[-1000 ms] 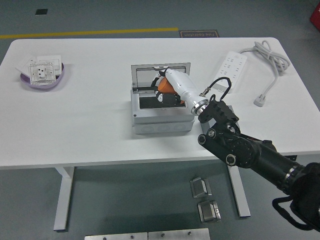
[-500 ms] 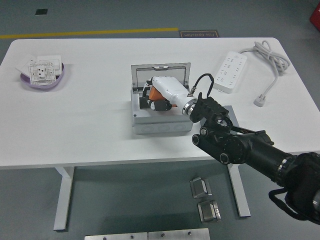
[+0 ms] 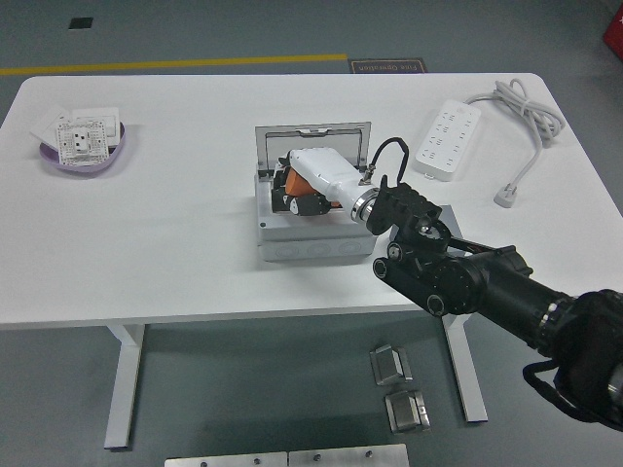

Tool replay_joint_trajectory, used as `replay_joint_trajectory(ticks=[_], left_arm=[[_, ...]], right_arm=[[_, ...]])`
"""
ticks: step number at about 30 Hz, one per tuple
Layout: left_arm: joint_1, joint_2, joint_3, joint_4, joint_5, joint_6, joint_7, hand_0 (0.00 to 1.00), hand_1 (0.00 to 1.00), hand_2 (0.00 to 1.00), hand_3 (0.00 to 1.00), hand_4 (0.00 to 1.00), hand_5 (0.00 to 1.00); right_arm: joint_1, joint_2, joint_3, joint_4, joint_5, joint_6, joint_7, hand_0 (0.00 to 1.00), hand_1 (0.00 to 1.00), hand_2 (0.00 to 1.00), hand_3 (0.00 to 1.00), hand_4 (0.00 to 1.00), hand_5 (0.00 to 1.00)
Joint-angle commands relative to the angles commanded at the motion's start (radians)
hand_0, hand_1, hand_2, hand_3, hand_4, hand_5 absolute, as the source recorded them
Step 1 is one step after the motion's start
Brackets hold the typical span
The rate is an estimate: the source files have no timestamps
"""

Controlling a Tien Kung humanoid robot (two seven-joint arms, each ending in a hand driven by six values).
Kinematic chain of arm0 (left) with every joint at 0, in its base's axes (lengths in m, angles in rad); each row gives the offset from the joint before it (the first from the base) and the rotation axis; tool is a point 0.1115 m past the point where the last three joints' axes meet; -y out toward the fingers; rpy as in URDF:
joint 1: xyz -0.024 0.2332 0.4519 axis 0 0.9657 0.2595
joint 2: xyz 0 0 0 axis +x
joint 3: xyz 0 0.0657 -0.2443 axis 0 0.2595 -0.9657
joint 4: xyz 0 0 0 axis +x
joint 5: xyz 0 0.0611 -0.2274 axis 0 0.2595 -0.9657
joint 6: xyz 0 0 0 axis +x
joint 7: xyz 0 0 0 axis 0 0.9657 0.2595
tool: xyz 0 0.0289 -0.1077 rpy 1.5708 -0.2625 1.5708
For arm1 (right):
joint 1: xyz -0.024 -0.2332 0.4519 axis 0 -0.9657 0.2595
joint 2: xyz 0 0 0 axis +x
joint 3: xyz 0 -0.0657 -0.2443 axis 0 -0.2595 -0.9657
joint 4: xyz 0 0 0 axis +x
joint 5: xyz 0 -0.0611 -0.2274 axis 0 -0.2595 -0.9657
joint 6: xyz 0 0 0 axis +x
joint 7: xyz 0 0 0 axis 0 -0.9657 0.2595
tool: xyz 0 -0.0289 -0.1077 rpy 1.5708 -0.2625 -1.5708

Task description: Pick up the cylinder from the cube,place it in the box,flap close box

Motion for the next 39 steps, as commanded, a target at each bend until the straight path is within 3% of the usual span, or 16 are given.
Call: replay_joint_trajectory(ticks=[4, 5, 10, 11, 19, 24, 30, 33, 36, 39], left_arm=[[-0.001, 0.001, 0.003, 0.000, 0.000, 0.001, -0.001, 0.627, 0.590, 0.551, 0.588, 0.439, 0.102], [-0.002, 0.001, 0.004, 0.000, -0.001, 0.001, -0.001, 0.627, 0.590, 0.550, 0.589, 0.439, 0.102], [-0.004, 0.000, 0.007, 0.000, 0.001, 0.000, -0.001, 0.627, 0.590, 0.550, 0.589, 0.439, 0.102], [-0.004, 0.000, 0.005, 0.000, 0.004, 0.000, -0.001, 0.627, 0.588, 0.549, 0.589, 0.435, 0.106], [-0.004, -0.004, 0.003, 0.000, 0.010, 0.000, -0.001, 0.626, 0.586, 0.548, 0.587, 0.431, 0.107], [0.002, -0.011, -0.008, 0.000, 0.018, -0.001, -0.002, 0.626, 0.585, 0.548, 0.587, 0.427, 0.108], [0.014, -0.017, -0.049, 0.000, 0.058, -0.004, -0.001, 0.626, 0.584, 0.546, 0.587, 0.425, 0.110], [0.014, -0.015, -0.049, 0.000, 0.058, -0.004, -0.001, 0.626, 0.584, 0.546, 0.587, 0.425, 0.110], [0.012, -0.013, -0.042, 0.000, 0.052, -0.003, 0.000, 0.626, 0.583, 0.544, 0.586, 0.424, 0.113], [0.010, -0.010, -0.036, 0.000, 0.048, -0.004, 0.001, 0.626, 0.583, 0.544, 0.586, 0.424, 0.113]], right_arm=[[0.000, 0.000, -0.002, -0.001, 0.002, -0.005, 0.004, 0.518, 0.583, 0.651, 0.744, 0.519, 0.264], [-0.001, -0.001, -0.002, -0.001, 0.003, -0.007, 0.006, 0.603, 0.631, 0.693, 0.861, 0.837, 0.403], [-0.006, -0.007, -0.005, -0.002, 0.007, -0.014, 0.014, 0.603, 0.631, 0.693, 0.861, 0.837, 0.403], [-0.007, -0.009, -0.005, -0.001, 0.007, -0.015, 0.015, 0.628, 0.633, 0.698, 0.871, 0.929, 0.476], [-0.020, -0.030, 0.014, 0.040, 0.001, -0.025, 0.017, 0.624, 0.631, 0.690, 0.858, 0.952, 0.503], [-0.043, -0.083, 0.029, 0.142, 0.053, -0.032, 0.007, 0.625, 0.626, 0.682, 0.849, 0.958, 0.507], [-0.040, -0.185, 0.038, 0.297, 0.125, -0.011, -0.025, 0.616, 0.624, 0.678, 0.840, 0.959, 0.524], [-0.017, -0.206, 0.063, 0.358, 0.130, 0.001, -0.036, 0.616, 0.624, 0.678, 0.840, 0.959, 0.524], [0.009, -0.203, 0.093, 0.348, 0.129, 0.008, -0.036, 0.612, 0.620, 0.676, 0.833, 0.954, 0.542], [0.042, -0.185, 0.123, 0.290, 0.135, 0.012, -0.026, 0.612, 0.620, 0.676, 0.833, 0.954, 0.542]])
